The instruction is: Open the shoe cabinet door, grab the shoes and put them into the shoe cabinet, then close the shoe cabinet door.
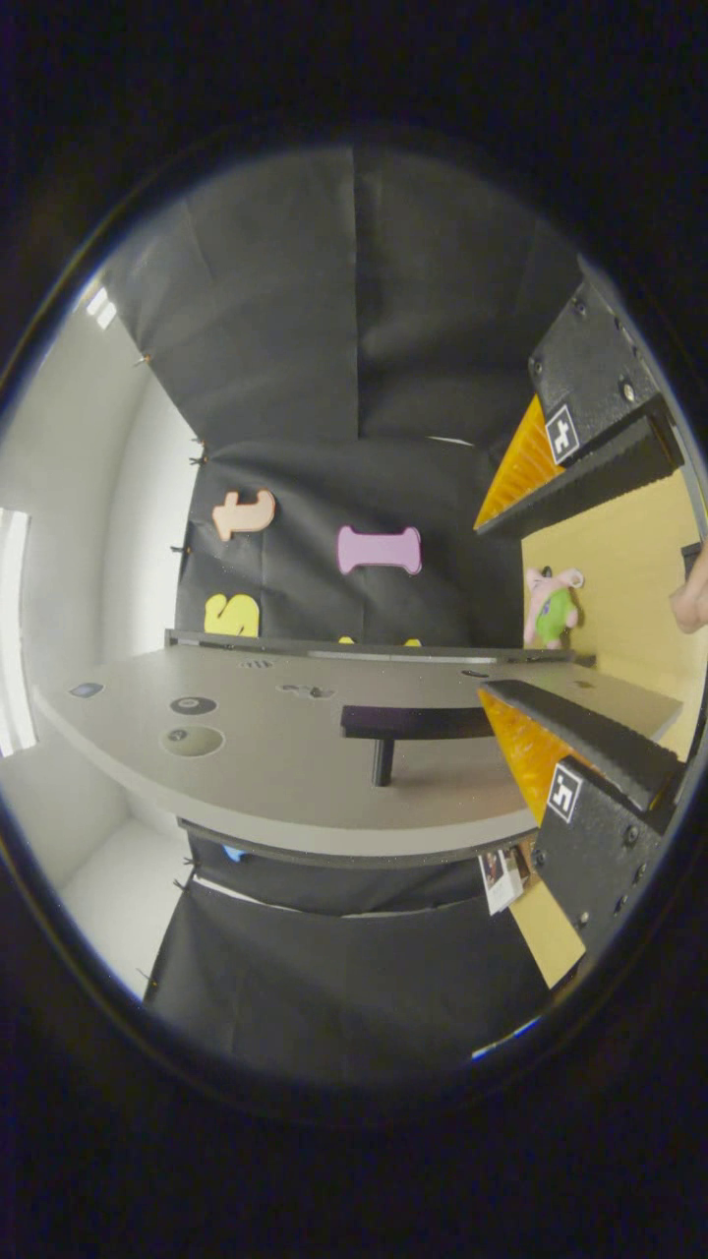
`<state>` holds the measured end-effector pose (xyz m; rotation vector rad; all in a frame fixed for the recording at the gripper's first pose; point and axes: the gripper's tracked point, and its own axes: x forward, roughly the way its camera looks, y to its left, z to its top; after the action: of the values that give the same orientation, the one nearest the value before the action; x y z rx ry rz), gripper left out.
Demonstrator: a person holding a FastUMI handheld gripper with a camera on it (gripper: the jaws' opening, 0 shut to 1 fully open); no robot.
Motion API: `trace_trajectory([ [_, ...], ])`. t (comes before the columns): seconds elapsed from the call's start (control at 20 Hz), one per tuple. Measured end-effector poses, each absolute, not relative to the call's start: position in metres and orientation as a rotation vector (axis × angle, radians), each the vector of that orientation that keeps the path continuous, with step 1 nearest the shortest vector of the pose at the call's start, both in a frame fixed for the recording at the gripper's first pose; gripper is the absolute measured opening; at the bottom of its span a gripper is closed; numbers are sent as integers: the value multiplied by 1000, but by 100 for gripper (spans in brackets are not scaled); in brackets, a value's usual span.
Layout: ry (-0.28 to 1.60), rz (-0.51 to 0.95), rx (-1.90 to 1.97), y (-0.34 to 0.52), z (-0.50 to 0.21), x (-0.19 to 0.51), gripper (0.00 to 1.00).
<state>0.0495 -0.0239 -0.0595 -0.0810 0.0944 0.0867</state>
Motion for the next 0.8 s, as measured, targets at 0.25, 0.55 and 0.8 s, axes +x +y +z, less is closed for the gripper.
trace_trajectory([
  [0.25, 97, 97, -85, -13, -60, 49, 95],
  [0.55, 101, 98, -79, -12, -59, 51, 95],
  [0.8, 113, 138, -68, 6, -61, 51, 95],
])
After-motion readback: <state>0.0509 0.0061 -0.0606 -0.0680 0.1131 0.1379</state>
